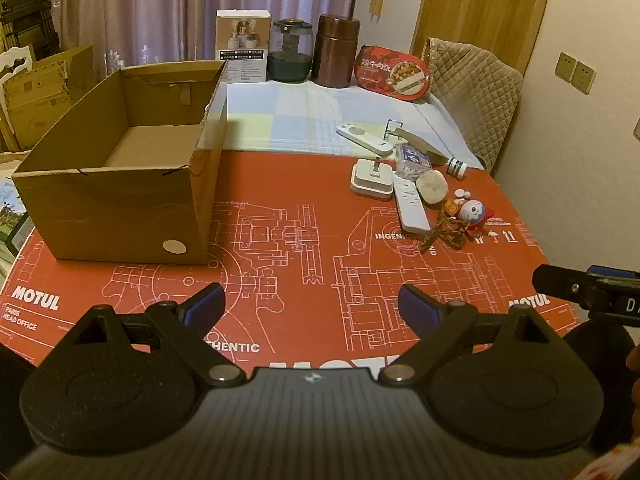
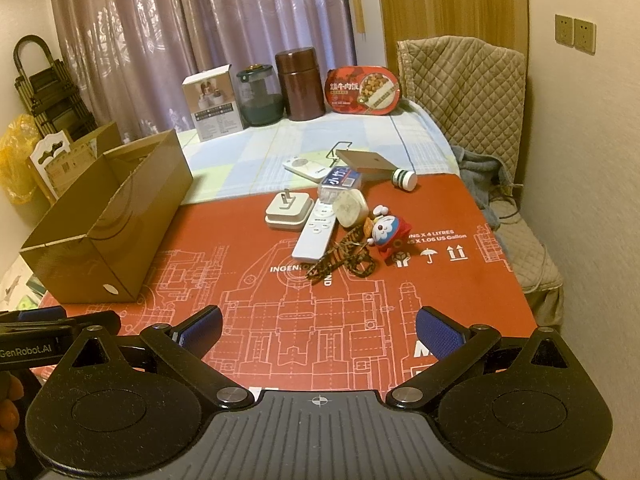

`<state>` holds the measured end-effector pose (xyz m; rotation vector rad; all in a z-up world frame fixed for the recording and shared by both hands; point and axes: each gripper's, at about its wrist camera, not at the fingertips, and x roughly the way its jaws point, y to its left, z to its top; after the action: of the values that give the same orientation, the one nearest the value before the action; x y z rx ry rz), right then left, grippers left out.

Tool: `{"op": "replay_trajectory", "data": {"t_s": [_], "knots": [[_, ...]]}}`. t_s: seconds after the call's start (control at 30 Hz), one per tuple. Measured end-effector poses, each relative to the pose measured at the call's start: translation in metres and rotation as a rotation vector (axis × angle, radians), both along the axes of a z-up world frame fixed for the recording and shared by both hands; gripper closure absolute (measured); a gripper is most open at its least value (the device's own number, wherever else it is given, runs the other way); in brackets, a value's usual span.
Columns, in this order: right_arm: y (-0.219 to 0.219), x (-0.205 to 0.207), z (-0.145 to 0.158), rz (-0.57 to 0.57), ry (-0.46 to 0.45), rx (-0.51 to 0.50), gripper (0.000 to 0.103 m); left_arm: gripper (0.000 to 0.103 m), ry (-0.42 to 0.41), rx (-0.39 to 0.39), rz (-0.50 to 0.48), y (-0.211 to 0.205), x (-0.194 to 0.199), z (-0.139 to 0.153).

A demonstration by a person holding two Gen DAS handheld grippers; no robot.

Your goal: Organize rigid objects

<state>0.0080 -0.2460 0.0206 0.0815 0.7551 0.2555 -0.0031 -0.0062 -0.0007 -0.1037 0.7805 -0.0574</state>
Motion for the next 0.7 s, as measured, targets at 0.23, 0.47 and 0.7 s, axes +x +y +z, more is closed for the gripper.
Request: {"op": "replay_trajectory", "data": {"t_s": [0.23,0.47,0.7], "knots": [[0.0015,-0.0009,-0.0027,0.006,0.003,-0.017,0.003,0.012,-0.007,-0.016,-0.011,-0.0027,-0.0008,0.0034],[0.0025,-0.0009,-0.0029,0.006,0.0,-0.029,0.003,0.012,-0.006,-0.029,-0.019,-0.0044,0.0001,0.0056],[0.0032,-0.0009,-0.0033,0.008,0.0,-0.031,0.003,0.012,-0.002,-0.034,-0.029,-0.0064,0.0013,0.0053]]}}
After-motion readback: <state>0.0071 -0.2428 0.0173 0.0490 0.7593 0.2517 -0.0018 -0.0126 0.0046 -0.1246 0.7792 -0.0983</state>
